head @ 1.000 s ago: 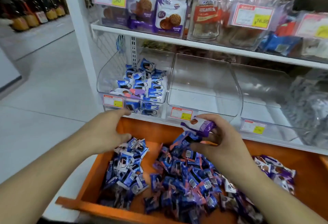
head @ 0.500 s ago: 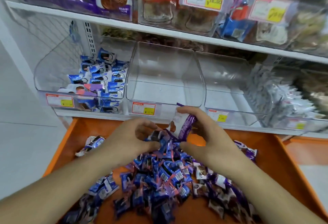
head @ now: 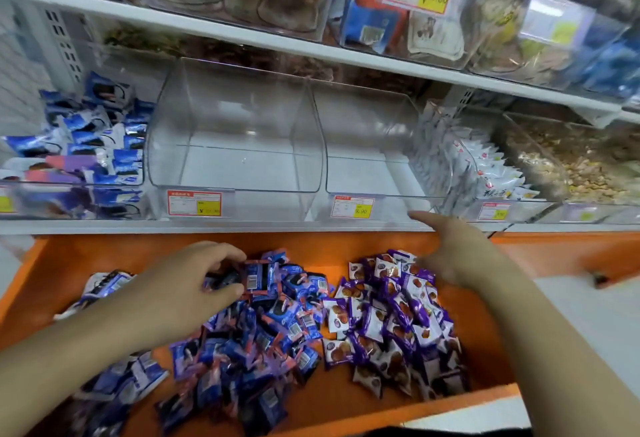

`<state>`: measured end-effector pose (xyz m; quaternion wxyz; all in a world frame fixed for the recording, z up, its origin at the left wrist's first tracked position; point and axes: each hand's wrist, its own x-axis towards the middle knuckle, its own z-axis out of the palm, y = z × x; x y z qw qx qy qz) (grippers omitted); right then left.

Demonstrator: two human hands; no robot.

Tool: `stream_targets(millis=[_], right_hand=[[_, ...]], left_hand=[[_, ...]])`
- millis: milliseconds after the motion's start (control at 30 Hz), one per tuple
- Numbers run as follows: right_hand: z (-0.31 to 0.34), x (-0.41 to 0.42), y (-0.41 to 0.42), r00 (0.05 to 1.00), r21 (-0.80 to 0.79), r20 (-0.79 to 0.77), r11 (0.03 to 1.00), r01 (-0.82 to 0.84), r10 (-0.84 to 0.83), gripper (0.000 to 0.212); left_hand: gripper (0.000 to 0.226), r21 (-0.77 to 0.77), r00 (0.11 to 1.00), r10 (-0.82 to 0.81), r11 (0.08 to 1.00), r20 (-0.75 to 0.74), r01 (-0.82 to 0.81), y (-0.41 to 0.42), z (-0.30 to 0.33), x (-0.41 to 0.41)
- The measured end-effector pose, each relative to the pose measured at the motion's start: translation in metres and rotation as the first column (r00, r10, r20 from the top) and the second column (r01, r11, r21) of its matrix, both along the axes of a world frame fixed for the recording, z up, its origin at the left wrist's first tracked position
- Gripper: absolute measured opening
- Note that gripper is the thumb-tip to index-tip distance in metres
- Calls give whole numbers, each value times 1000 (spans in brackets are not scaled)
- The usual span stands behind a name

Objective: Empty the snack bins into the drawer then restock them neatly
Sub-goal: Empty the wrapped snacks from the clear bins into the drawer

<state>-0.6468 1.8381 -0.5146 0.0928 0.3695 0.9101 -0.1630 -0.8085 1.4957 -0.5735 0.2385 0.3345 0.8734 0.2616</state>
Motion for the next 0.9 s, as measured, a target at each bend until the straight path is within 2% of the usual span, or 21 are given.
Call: stream_targets(millis=[100,200,433,533,600,700,833,900], right_hand=[[7,-18,-31,972,-142,-186,975,-174,146,83],[12,-38,-69,907,-277,-327,890,-361,266,76],[18,-77,-146,771,-234,-512,803,-548,377,57],[22,-103,-180,714,-179,-566,784,-594,411,54],[27,-133,-205,680,-133,-584,774,-619,444,54],[31,-199,-245,631,-34,-567,751,-660,529,62],[25,-315,-287,615,74,-456,716,-694,643,78],[17,-370,-299,629,106,-365,702,-705,686,88]], left_hand=[[39,9,1000,27,1000,2,-27,-7,6,-6],[40,56,998,67,996,-15,-66,-16,19,-15],[45,220,973,150,969,-174,-110,-67,51,-54],[47,223,938,227,960,-263,-170,-109,56,-92],[47,237,920,264,951,-289,-198,-137,54,-117],[58,189,899,297,951,-323,-246,-176,43,-144],[68,208,879,357,930,-316,-303,-208,28,-163],[64,265,831,398,912,-389,-312,-213,28,-166]])
